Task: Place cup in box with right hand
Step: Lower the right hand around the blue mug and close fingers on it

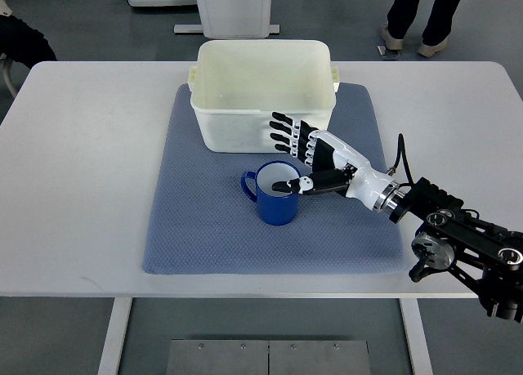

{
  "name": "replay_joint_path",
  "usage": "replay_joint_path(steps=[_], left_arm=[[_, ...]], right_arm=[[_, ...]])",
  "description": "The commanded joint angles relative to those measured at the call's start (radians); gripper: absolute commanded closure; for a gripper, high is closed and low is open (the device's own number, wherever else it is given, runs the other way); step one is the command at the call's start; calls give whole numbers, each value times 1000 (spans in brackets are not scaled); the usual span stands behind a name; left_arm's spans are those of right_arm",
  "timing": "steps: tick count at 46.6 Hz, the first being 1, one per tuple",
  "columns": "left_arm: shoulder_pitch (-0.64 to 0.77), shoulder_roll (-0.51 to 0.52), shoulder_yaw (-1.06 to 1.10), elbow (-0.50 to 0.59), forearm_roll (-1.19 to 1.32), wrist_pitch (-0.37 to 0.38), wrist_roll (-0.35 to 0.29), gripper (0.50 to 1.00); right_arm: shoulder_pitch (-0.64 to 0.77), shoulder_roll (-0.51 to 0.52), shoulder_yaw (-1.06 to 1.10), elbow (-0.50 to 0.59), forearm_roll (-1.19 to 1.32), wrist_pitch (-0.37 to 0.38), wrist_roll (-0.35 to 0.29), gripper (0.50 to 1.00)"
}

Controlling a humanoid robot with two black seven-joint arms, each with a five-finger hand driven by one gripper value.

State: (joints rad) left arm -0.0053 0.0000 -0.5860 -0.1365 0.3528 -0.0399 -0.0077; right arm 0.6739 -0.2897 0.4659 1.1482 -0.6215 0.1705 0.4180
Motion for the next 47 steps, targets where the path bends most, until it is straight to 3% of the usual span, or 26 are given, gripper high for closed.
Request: replay_joint_path(steps=[1, 37, 47], left_arm=[[-1, 0, 0, 0, 0, 0, 0, 500], [-1, 0, 0, 0, 0, 0, 0, 500], [1, 0, 0, 0, 0, 0, 0, 500]], right_arm=[[0, 4, 2, -8, 0, 1, 1, 500], [-2, 70, -42, -90, 0, 6, 8, 500], [-3, 84, -75, -108, -1, 7, 47, 500]])
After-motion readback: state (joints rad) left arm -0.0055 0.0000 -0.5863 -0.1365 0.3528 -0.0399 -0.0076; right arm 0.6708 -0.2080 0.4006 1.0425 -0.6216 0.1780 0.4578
